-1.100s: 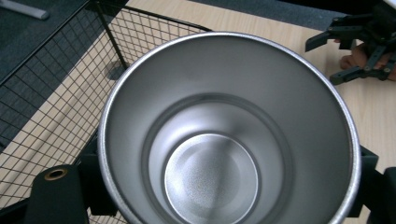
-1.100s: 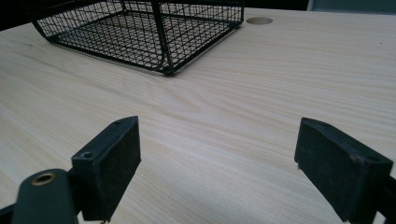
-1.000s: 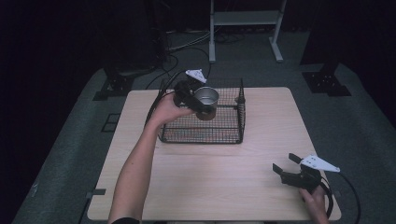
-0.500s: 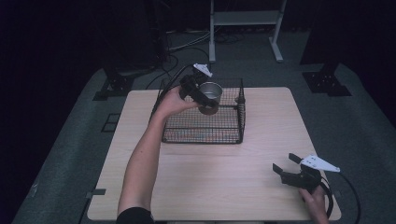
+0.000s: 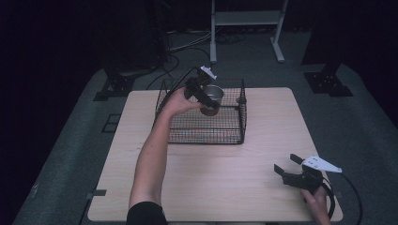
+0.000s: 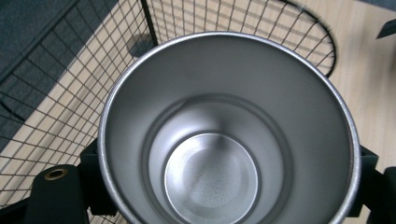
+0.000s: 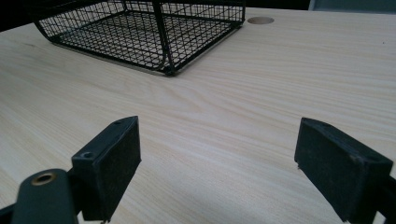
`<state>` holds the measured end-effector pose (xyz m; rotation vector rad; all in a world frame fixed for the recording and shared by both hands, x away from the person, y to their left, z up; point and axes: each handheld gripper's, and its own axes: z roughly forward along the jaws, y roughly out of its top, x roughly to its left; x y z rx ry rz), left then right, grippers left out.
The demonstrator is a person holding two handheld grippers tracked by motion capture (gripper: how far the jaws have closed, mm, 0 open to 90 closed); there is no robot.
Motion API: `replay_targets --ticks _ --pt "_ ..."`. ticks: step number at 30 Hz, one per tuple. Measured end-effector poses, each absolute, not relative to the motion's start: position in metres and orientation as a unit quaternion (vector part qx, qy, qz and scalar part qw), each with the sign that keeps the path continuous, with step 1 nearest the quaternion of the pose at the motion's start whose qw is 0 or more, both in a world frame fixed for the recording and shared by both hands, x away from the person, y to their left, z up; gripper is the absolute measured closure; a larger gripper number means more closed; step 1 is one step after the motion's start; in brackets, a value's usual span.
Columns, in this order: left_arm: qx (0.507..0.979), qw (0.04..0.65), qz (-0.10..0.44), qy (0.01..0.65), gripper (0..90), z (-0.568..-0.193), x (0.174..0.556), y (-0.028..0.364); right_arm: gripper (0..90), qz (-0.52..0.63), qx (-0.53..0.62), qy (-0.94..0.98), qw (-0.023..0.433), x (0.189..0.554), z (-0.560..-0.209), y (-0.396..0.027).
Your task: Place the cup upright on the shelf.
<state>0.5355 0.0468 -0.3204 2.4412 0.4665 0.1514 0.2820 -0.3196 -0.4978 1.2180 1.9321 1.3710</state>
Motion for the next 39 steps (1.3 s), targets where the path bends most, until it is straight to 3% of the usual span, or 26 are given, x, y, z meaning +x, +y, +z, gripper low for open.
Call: replay_targets --ticks 26,39 --pt "0.932 0.284 0.029 0.225 17.6 -0.381 0.556 0.048 13.7 0.504 0.443 0.704 0.234 0.282 -0.498 -0.32" --pt "0.932 0.277 0.029 0.234 17.6 -0.391 0.562 0.047 13.7 0.504 0.443 0.704 0.233 0.282 -0.498 -0.32"
